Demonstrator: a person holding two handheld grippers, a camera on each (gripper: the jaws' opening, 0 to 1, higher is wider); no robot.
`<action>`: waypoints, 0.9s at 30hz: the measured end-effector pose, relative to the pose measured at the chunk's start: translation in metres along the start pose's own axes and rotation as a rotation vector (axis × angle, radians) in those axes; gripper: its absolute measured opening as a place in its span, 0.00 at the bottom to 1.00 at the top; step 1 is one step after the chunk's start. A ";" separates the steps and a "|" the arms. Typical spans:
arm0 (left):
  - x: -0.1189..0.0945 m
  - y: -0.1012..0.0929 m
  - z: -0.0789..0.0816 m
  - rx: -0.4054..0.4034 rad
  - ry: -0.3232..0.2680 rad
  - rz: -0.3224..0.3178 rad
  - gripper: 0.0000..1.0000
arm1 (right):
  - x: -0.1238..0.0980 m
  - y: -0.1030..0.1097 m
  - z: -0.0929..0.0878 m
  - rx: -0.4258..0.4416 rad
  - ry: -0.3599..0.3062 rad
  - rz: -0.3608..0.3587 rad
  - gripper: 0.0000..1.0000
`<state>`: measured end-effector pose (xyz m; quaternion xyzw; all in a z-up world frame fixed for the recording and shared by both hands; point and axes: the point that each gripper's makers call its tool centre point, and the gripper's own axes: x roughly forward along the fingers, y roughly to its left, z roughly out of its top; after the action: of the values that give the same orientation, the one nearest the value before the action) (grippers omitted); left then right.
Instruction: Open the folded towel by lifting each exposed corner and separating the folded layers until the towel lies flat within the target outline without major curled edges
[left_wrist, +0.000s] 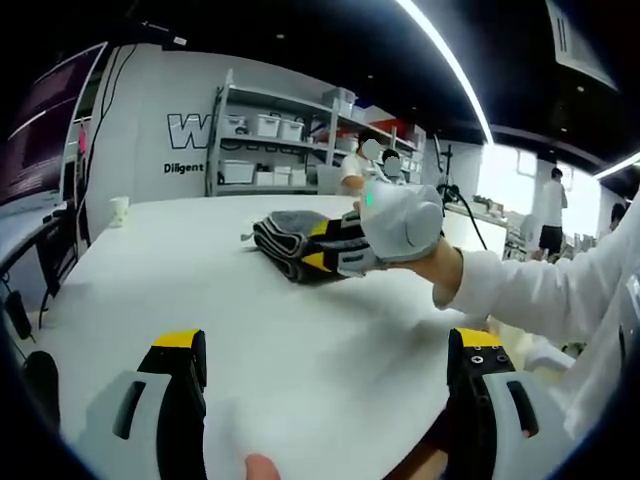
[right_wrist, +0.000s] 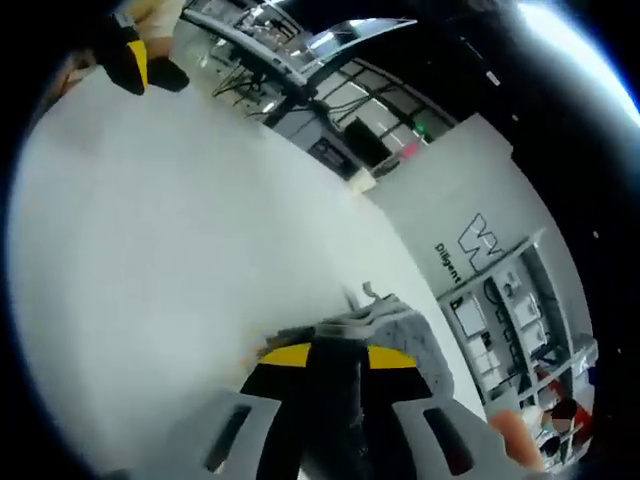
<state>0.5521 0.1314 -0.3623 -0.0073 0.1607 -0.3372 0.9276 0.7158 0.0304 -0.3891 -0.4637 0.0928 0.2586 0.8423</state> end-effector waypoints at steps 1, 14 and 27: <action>0.000 0.000 0.000 -0.002 0.001 -0.001 1.00 | 0.000 0.000 0.000 0.006 -0.001 0.003 0.09; -0.001 -0.001 0.001 0.006 -0.001 -0.002 1.00 | -0.010 -0.016 0.006 0.341 -0.087 0.060 0.03; -0.001 -0.003 0.001 0.010 0.004 -0.009 0.99 | -0.033 -0.083 0.010 0.689 -0.268 -0.009 0.03</action>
<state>0.5499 0.1302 -0.3603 -0.0028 0.1606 -0.3421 0.9258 0.7303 -0.0091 -0.3103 -0.1152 0.0611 0.2671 0.9548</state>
